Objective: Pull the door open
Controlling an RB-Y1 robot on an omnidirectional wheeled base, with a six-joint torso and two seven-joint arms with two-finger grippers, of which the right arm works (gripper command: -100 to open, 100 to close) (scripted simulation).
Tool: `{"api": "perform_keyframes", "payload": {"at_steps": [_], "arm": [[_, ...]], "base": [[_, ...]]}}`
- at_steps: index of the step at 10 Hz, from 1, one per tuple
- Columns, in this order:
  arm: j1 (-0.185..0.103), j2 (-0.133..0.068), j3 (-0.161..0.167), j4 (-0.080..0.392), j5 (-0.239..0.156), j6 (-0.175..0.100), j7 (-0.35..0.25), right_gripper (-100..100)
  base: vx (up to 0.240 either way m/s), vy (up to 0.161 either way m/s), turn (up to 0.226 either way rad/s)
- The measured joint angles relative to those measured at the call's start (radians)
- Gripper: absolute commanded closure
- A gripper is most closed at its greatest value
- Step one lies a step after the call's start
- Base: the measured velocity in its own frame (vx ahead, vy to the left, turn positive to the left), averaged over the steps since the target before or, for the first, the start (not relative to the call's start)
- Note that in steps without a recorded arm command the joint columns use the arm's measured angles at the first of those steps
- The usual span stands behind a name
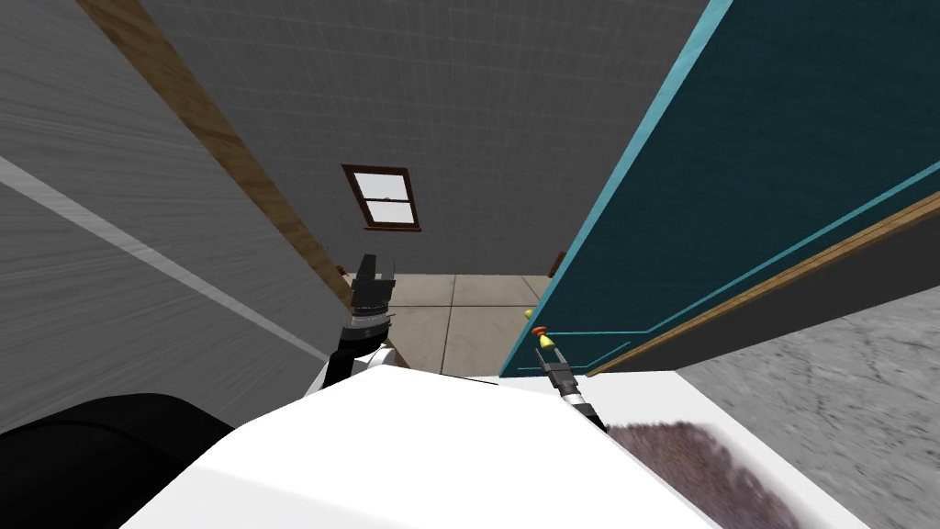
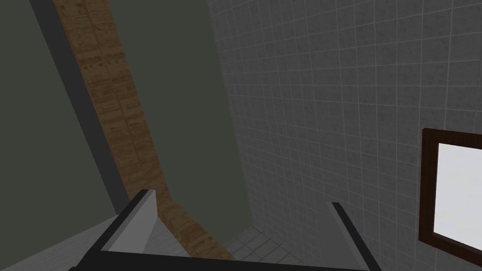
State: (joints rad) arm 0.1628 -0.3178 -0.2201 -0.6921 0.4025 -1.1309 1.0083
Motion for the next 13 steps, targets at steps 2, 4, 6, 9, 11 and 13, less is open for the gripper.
{"api": "perform_keyframes", "payload": {"at_steps": [2,4,6,9,11,13], "arm": [[0.041,0.007,-0.028,-0.002,-0.003,-0.011,0.002,-100],[0.046,0.006,-0.031,0.000,-0.004,-0.014,0.003,100],[0.047,0.009,-0.026,-0.001,-0.002,-0.016,0.002,100],[0.047,0.008,-0.028,-0.001,-0.002,-0.014,0.002,-100],[0.059,-0.001,-0.028,-0.008,-0.001,-0.030,-0.002,-100],[0.071,-0.011,-0.028,-0.017,0.000,-0.047,-0.007,-100]], "base": [[0.073,-0.014,0.064],[-0.027,-0.001,-0.029],[-0.009,0.007,0.018],[-0.035,-0.012,-0.021],[-0.184,-0.031,-0.042],[-0.187,-0.036,-0.046]]}}
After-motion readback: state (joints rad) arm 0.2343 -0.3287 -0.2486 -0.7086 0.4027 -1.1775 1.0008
